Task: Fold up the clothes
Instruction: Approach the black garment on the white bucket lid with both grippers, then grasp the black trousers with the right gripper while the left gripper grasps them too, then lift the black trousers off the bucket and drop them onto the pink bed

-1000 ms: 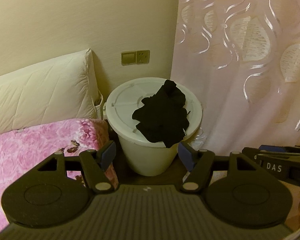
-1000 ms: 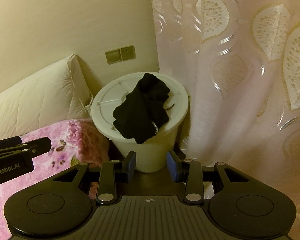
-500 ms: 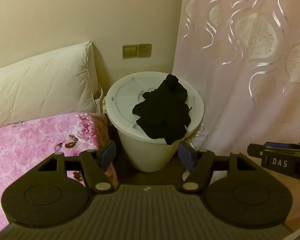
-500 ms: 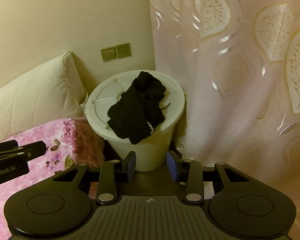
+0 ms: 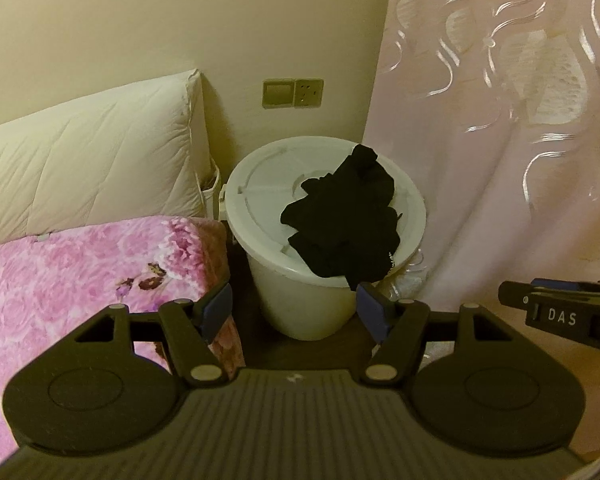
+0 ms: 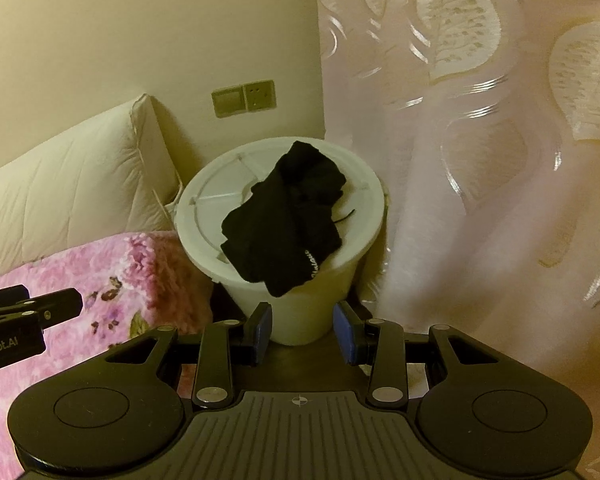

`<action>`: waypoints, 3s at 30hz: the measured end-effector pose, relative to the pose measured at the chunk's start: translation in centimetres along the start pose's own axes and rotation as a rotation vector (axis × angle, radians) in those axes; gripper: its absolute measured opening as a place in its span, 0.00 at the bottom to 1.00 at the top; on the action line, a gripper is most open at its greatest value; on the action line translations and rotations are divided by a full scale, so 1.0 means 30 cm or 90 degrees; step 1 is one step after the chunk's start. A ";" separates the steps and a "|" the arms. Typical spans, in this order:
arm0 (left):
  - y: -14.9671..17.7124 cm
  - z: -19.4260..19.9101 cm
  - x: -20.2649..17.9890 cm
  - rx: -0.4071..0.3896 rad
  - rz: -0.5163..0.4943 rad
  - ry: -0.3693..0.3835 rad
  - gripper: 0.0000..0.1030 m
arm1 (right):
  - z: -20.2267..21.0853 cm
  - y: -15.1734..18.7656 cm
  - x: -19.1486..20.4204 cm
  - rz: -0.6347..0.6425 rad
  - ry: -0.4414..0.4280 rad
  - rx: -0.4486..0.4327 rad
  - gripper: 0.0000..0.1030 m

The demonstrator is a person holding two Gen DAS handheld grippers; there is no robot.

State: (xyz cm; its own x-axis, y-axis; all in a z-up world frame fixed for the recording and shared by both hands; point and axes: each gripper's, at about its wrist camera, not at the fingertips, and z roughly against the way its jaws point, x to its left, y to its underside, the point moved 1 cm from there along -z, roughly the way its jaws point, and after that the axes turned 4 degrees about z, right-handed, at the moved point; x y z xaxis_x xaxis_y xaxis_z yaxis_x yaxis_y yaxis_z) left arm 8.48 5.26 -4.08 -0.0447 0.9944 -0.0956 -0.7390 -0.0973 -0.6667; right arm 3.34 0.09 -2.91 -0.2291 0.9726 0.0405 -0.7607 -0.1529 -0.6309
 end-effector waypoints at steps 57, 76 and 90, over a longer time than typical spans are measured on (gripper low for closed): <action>-0.147 -1.430 0.058 0.281 0.384 0.102 0.67 | -1.316 -0.193 -0.482 -0.379 -0.193 0.161 0.68; -0.425 -1.082 0.133 0.065 0.405 0.278 0.00 | -0.892 -0.625 -0.346 -0.262 -0.430 -0.120 0.10; -0.374 -0.455 0.268 -0.120 0.491 0.299 0.00 | -0.201 -0.831 -0.006 -0.133 -0.713 -0.289 0.08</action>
State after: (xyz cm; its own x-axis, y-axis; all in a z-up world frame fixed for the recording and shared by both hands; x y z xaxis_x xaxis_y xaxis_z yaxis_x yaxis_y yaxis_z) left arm 25.58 13.80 -7.47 -0.1706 0.5365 -0.8265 -0.4941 -0.7723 -0.3993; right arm 26.02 4.77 8.13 -0.6940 0.2493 0.6754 -0.6155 0.2811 -0.7363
